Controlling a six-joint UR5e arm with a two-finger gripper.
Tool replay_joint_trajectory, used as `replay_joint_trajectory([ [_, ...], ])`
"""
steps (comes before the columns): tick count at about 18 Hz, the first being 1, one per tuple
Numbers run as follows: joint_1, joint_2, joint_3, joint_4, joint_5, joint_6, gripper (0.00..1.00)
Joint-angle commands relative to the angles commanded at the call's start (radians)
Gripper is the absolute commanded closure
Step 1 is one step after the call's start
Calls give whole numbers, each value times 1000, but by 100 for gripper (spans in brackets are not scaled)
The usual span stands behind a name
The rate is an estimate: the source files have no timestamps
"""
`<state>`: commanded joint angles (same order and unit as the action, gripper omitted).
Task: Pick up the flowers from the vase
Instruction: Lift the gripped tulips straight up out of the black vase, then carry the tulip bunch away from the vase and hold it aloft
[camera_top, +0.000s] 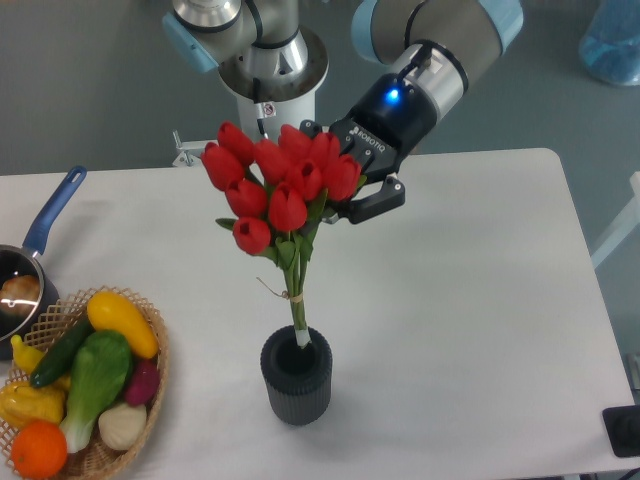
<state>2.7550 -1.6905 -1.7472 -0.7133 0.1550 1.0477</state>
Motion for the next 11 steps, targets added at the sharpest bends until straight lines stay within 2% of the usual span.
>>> replay_joint_trajectory([
  [2, 6, 6, 0, -2, 5, 0, 100],
  [6, 70, 5, 6, -5, 31, 8, 100],
  [11, 132, -20, 44, -3, 219, 29, 100],
])
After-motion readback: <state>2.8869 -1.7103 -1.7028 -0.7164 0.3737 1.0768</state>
